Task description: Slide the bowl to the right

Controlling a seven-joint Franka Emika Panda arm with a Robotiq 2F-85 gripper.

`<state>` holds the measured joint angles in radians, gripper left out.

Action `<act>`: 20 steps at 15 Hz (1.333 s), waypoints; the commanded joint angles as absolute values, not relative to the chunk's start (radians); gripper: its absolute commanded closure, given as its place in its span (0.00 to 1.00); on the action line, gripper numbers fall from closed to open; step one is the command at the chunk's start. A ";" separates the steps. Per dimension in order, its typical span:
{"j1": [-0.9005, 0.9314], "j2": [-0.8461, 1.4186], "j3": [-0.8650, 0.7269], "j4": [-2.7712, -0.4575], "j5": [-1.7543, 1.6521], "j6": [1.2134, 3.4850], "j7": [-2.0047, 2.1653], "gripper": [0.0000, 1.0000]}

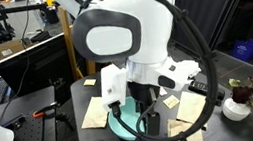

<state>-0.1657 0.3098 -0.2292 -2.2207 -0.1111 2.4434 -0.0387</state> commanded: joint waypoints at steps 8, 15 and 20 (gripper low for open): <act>-0.191 0.018 -0.168 -2.318 -0.001 2.285 -0.393 0.00; -0.175 -0.112 -0.186 -2.358 -0.008 2.199 -0.435 0.00; -0.170 -0.088 -0.186 -2.345 -0.019 2.218 -0.409 0.00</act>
